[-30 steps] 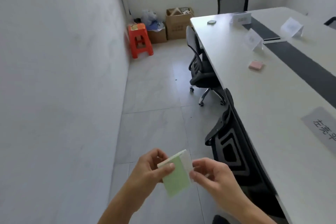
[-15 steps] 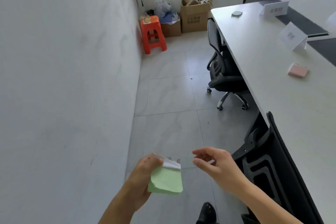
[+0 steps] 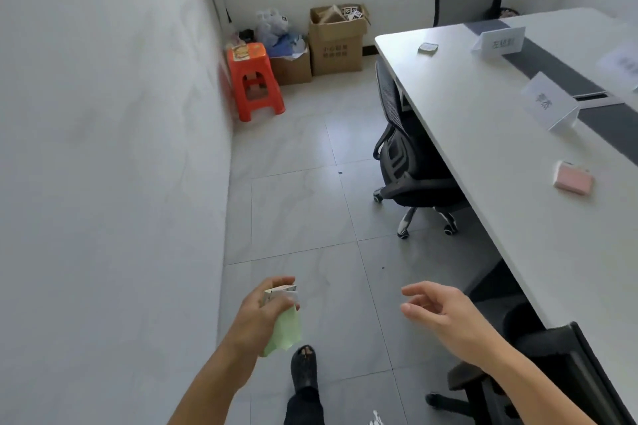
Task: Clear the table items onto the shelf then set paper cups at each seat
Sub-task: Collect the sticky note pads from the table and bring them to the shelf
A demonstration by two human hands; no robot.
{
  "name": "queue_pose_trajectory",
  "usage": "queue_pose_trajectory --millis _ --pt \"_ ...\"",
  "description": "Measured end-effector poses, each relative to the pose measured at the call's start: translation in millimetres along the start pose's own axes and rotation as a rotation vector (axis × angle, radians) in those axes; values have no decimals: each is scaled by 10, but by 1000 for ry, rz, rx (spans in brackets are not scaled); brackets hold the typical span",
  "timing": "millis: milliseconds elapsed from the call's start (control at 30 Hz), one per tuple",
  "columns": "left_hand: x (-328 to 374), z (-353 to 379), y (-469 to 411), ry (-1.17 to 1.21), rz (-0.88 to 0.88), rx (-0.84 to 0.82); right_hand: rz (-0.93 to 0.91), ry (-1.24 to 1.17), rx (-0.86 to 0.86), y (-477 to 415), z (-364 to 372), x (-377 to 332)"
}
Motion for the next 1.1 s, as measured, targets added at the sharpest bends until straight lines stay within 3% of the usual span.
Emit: queue_pose_trajectory --millis 133,300,667,1000,1100 --pt "653 -185 -718 -176 66 -5 137 -9 124 -430 -160 95" --pt "1563 -50 -1435 -399 148 -159 237 -106 353 -754 -459 -89" --pt "2908 1599 -2294 -775 210 -511 486 -256 741 -948 -1354 583" --pt "4063 2909 -3048 -870 274 -487 494 -296 810 -2010 -2955 1370" --pt "4261 3322 -3185 -895 256 -556 519 -325 870 -2219 -3298 1596"
Point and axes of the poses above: each hand's wrist, its own y-axis away from the middle knuckle, its own z-axis out of the palm, x = y × z, the point moved 4 cm from there along -y, towards the middle knuckle, and after that the axes turned 14 degrees about -z, right-handed, at the moved point
